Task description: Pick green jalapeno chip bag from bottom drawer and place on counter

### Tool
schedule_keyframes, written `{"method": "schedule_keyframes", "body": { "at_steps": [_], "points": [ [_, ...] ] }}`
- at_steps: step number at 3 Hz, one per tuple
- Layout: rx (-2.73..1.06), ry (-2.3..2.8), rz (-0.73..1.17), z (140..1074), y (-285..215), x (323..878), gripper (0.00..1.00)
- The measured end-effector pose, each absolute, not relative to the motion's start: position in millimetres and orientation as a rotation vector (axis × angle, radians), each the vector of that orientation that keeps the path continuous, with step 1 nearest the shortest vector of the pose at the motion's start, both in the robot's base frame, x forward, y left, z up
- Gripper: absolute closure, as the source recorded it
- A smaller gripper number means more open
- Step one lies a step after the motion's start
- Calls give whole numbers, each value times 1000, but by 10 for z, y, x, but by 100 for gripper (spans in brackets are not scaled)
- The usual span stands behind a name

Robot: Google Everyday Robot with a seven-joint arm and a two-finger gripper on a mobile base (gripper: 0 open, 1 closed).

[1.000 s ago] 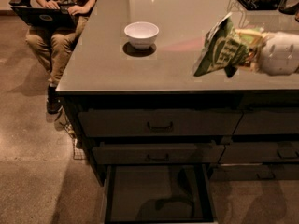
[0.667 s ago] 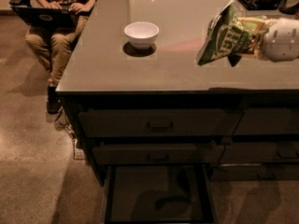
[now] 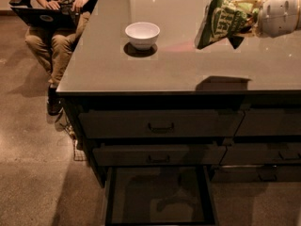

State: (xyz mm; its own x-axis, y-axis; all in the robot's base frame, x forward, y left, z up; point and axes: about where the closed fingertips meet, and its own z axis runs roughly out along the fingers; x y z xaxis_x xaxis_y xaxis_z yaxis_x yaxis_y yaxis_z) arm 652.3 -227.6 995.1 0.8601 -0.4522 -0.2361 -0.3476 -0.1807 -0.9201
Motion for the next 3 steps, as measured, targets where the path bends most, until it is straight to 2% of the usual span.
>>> {"method": "schedule_keyframes", "body": {
  "at_steps": [2, 3],
  "points": [
    [-1767, 683, -80, 9831, -2329, 6845, 98],
    [-1754, 703, -65, 9765, -2345, 6912, 76]
  ]
}}
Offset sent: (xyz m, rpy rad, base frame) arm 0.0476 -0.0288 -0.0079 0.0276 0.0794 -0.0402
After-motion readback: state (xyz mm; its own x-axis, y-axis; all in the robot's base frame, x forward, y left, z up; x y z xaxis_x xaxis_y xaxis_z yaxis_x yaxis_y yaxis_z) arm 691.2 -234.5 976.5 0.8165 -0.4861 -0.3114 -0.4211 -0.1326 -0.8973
